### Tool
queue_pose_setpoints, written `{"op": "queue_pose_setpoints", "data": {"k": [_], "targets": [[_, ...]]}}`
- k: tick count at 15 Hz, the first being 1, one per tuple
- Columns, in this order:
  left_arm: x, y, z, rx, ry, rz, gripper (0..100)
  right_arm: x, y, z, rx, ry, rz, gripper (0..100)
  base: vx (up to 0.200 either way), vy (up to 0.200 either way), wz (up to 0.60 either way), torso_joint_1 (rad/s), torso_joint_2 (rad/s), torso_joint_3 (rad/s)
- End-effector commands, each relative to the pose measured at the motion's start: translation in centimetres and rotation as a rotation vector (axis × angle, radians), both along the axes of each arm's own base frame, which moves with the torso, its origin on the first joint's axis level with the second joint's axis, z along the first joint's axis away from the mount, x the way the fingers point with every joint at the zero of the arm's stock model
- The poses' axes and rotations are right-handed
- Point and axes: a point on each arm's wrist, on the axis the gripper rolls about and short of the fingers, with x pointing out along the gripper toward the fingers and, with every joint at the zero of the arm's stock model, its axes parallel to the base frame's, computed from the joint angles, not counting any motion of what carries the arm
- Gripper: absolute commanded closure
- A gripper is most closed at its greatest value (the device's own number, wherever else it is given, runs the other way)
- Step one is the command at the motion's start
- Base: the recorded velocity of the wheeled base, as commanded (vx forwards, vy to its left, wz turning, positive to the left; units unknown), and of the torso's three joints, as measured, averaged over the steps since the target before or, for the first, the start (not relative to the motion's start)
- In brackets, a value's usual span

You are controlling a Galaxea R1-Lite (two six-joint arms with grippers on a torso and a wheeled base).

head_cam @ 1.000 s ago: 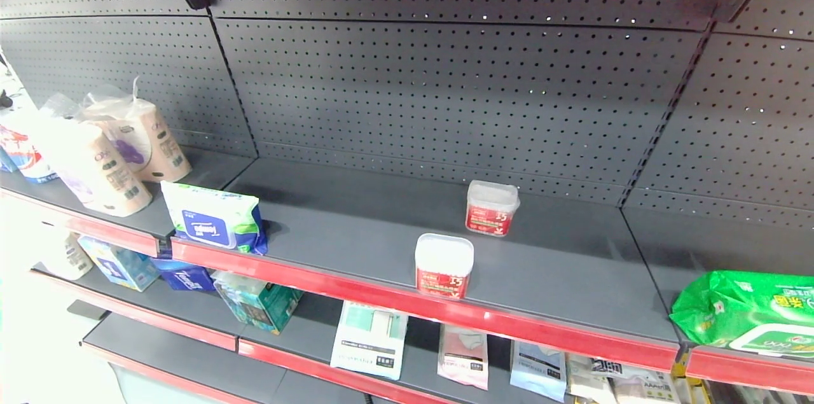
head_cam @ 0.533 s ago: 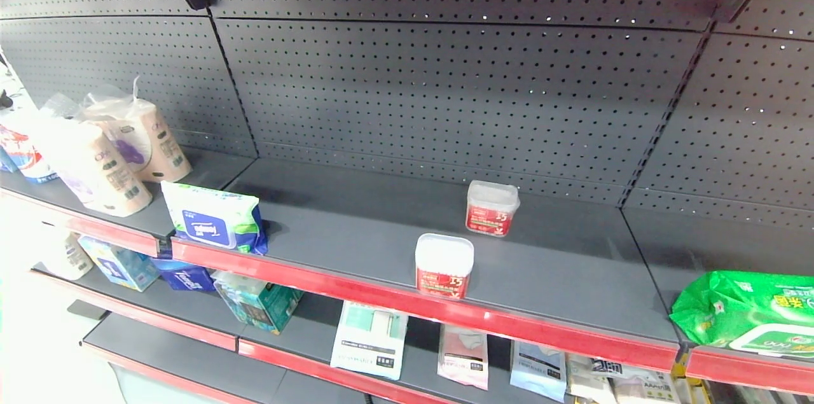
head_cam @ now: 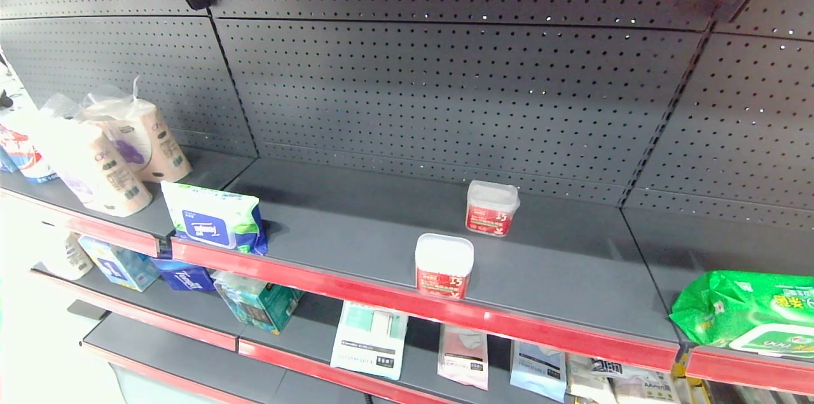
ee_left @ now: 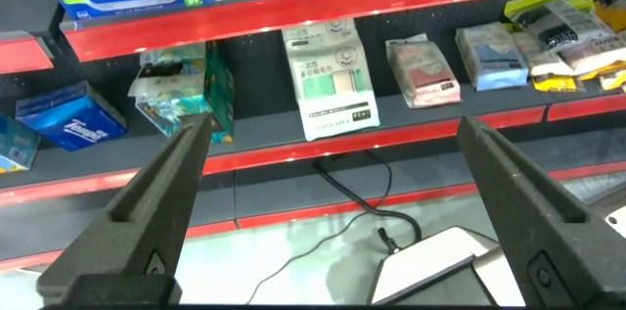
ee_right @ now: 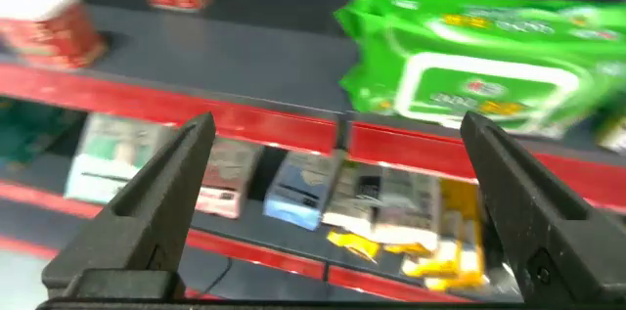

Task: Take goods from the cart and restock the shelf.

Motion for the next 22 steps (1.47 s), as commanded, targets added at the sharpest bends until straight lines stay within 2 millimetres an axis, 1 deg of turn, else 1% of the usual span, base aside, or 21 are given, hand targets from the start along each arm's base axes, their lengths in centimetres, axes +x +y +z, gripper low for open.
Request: {"op": "queue_pose_setpoints", "data": {"k": [1, 5, 11, 15, 18, 19, 21, 22], "targets": [[0.0, 0.0, -0.3, 0.000, 0.005, 0.001, 0, -0.1, 0.0, 0.0, 0.011, -0.016, 0.014, 0, 0.000, 0.000, 0.00, 0.000, 0.00, 0.000], [0.1, 0.0, -0.2, -0.003, 0.000, -0.001, 0, -0.4, 0.0, -0.1, 0.016, -0.054, -0.001, 0, 0.000, 0.000, 0.00, 0.000, 0.00, 0.000], [0.2, 0.0, 0.0, -0.008, -0.007, -0.013, 0, -0.5, 0.0, -0.1, 0.016, -0.070, -0.008, 0, 0.000, 0.000, -0.60, 0.003, 0.00, -0.003], [0.7, -0.1, 0.4, -0.009, -0.013, -0.013, 0, -0.5, 0.0, -0.1, 0.018, -0.070, -0.008, 0, 0.000, 0.000, -0.60, 0.004, 0.00, -0.002], [1.6, -0.2, 1.0, -0.009, -0.020, -0.013, 0, -0.5, 0.0, -0.1, 0.018, -0.070, -0.008, 0, 0.000, 0.000, -0.60, -0.001, 0.00, 0.007], [2.2, -0.2, 1.4, -0.009, -0.018, -0.013, 0, -0.5, 0.0, -0.1, 0.016, -0.070, -0.006, 0, 0.000, 0.000, -0.60, 0.002, 0.01, -0.002], [3.8, -0.3, 2.3, -0.010, -0.020, -0.006, 0, -0.5, 0.0, -0.1, 0.016, -0.070, -0.008, 0, 0.000, 0.000, 0.00, 0.000, 0.00, 0.000], [4.9, -0.4, 3.0, -0.009, -0.017, 0.003, 0, -0.5, 0.0, -0.1, 0.015, -0.068, -0.007, 0, 0.000, 0.000, 0.00, 0.000, 0.00, 0.000]]}}
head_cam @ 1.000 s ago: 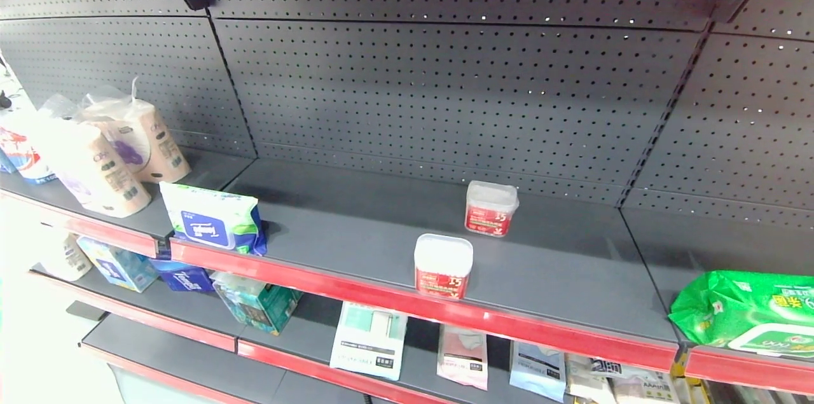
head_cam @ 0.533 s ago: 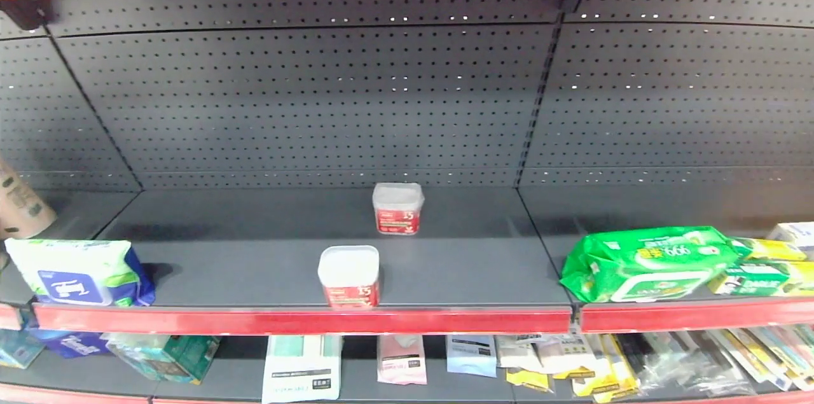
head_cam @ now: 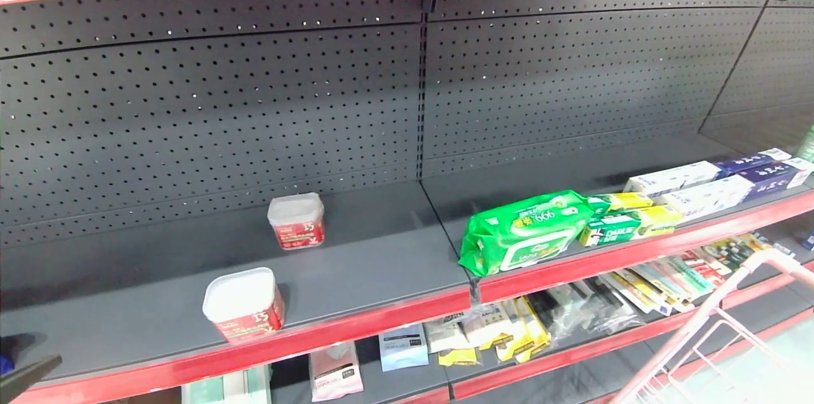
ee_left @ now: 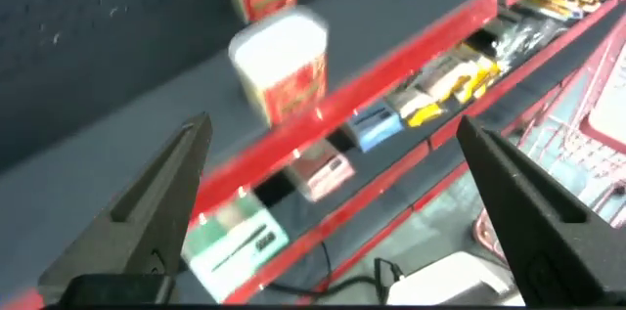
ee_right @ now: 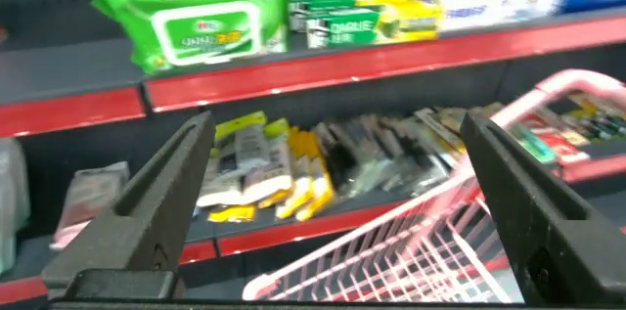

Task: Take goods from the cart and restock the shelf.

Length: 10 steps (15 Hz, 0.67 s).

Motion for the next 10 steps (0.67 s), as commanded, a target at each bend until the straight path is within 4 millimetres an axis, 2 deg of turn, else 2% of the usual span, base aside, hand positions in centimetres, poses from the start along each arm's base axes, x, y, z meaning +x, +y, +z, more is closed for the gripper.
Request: {"op": "queue_pose_setpoints", "data": {"k": [1, 3, 5, 6, 7, 10], "targets": [[3.3, -0.2, 1.4, 0.012, 0.067, 0.033, 0, 0.0, 0.0, 0.0, 0.000, 0.000, -0.003, 0, 0.000, 0.000, 0.00, 0.000, 0.00, 0.000], [7.6, -0.3, 3.0, 0.015, 0.113, 0.117, 0, 0.0, 0.0, 0.0, 0.003, -0.003, -0.003, 0, 0.000, 0.000, 0.00, 0.000, 0.00, 0.000], [12.1, -0.5, 4.3, 0.001, 0.088, 0.189, 0, 0.0, 0.0, 0.0, 0.003, 0.000, -0.003, 0, 0.000, 0.000, 0.00, 0.000, 0.00, 0.000], [13.8, -0.5, 4.6, 0.017, 0.080, 0.239, 0, 0.0, 0.0, 0.0, 0.002, -0.001, -0.003, 0, 0.000, 0.000, 0.00, 0.000, 0.00, 0.000], [14.6, -0.6, 4.6, 0.048, 0.098, 0.300, 0, 0.0, 0.0, 0.0, 0.003, 0.000, -0.003, 0, 0.000, 0.000, 0.00, 0.000, 0.00, 0.000], [15.9, -0.9, 3.2, 0.064, 0.187, 0.339, 0, 0.0, 0.0, 0.0, 0.002, -0.001, -0.003, 0, 0.000, 0.000, 0.00, 0.000, 0.00, 0.000]]}}
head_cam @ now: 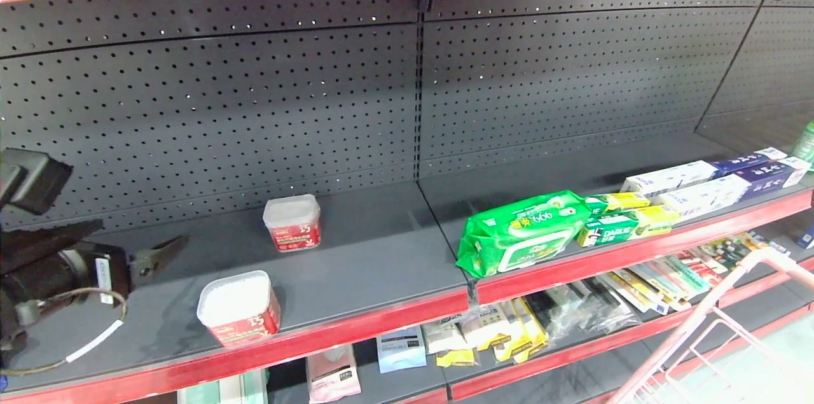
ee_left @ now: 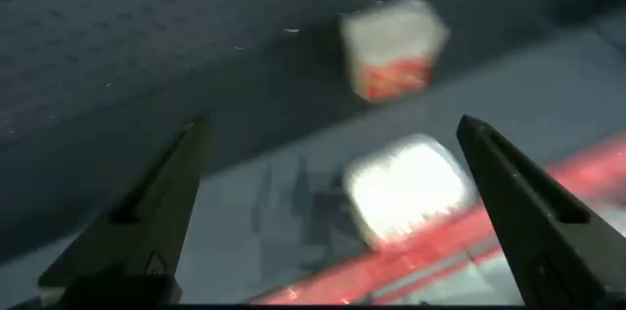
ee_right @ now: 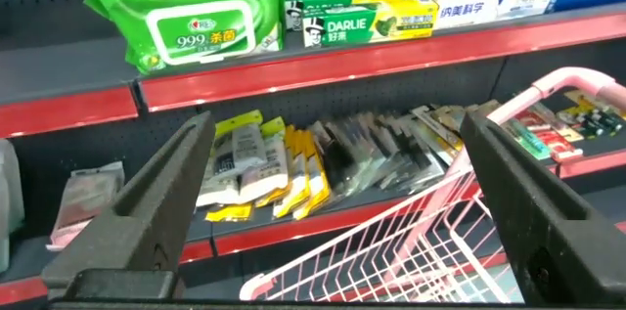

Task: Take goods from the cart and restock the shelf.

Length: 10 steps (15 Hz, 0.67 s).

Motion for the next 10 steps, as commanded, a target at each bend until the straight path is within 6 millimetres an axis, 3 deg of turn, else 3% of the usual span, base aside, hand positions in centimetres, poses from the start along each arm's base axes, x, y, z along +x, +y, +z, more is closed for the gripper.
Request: {"op": "queue_pose_setpoints", "data": {"k": [1, 7, 10], "targets": [[2.2, -0.2, -1.6, 0.013, 0.118, 0.034, 0, 0.0, 0.0, 0.0, 0.001, 0.001, 0.001, 0, 0.000, 0.000, 0.00, 0.000, 0.00, 0.000], [2.6, 1.6, 0.2, -0.003, 0.211, 0.174, 0, 0.0, 0.0, 0.0, 0.001, 0.001, 0.001, 0, 0.000, 0.000, 0.00, 0.000, 0.00, 0.000], [0.7, 3.2, 0.3, -0.009, 0.276, 0.270, 0, 0.0, 0.0, 0.0, -0.001, 0.001, 0.001, 0, 0.000, 0.000, 0.00, 0.000, 0.00, 0.000]]}}
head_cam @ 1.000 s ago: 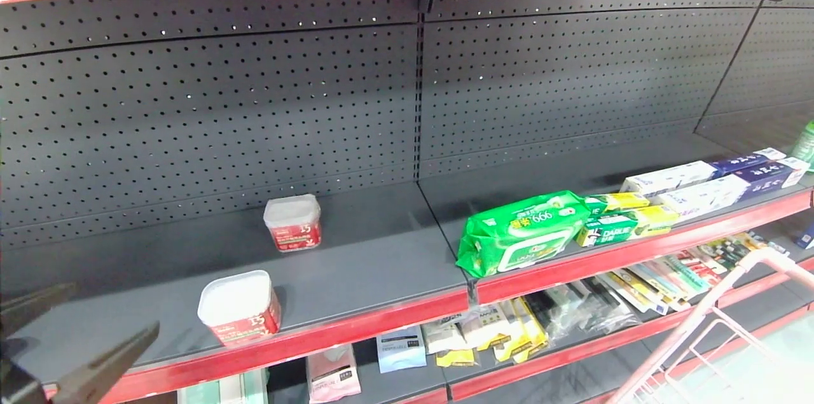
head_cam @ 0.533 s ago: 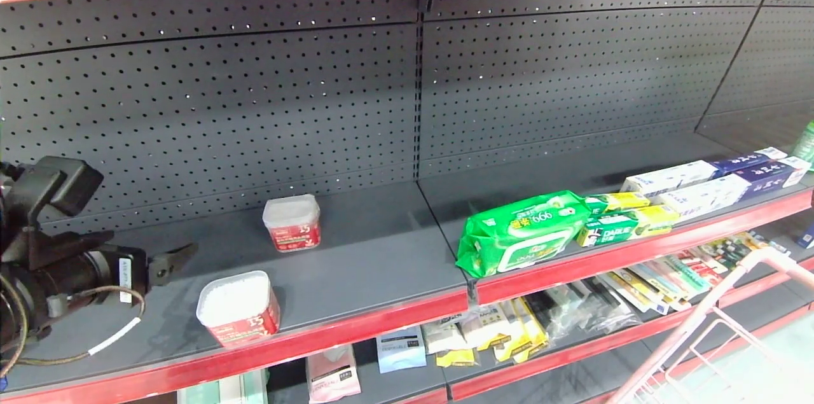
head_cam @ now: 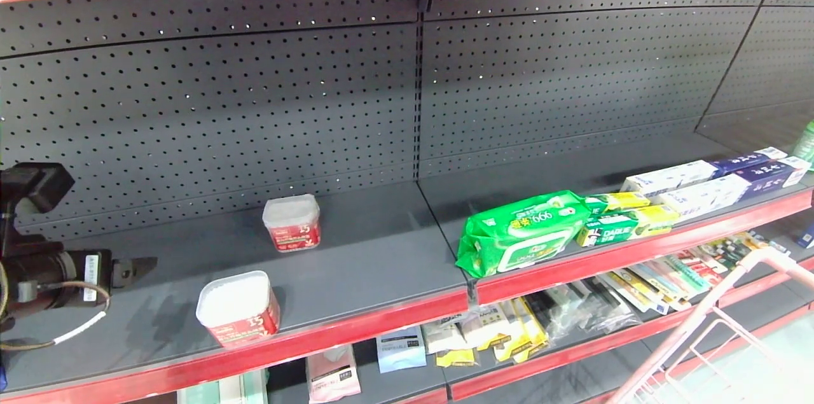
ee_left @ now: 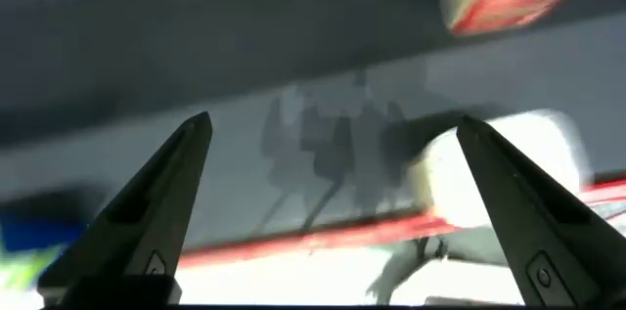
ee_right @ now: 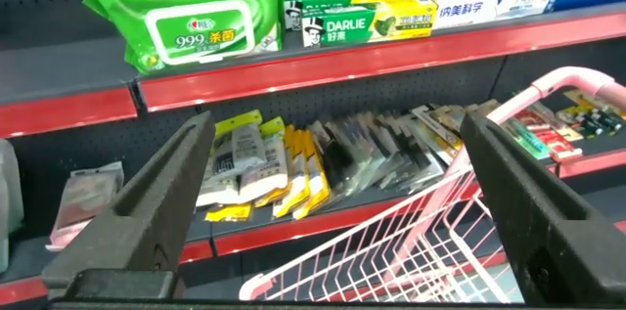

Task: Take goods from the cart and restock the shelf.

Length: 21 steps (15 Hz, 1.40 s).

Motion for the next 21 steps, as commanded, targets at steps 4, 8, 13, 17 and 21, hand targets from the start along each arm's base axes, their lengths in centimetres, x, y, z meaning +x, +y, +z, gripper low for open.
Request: {"op": "queue_pose_setpoints", "data": {"k": [4, 8, 13, 17, 21], "targets": [[-1.6, 0.9, -1.5, -0.006, 0.079, 0.060, 0, 0.0, 0.0, 0.0, -0.001, 0.000, 0.000, 0, 0.000, 0.000, 0.00, 0.000, 0.00, 0.000], [-0.8, 1.1, -4.1, -0.016, 0.207, 0.068, 0, 0.0, 0.0, 0.0, -0.001, 0.003, 0.000, 0, 0.000, 0.000, 0.00, 0.000, 0.00, 0.000], [1.9, 2.0, -6.1, -0.030, 0.272, 0.096, 0, 0.0, 0.0, 0.0, 0.001, 0.000, 0.000, 0, 0.000, 0.000, 0.00, 0.000, 0.00, 0.000], [3.6, 2.0, -7.5, -0.048, 0.296, 0.069, 0, 0.0, 0.0, 0.0, 0.001, 0.002, 0.000, 0, 0.000, 0.000, 0.00, 0.000, 0.00, 0.000], [3.9, 1.9, -8.1, -0.063, 0.322, 0.054, 0, 0.0, 0.0, 0.0, 0.001, 0.000, 0.000, 0, 0.000, 0.000, 0.00, 0.000, 0.00, 0.000]]}}
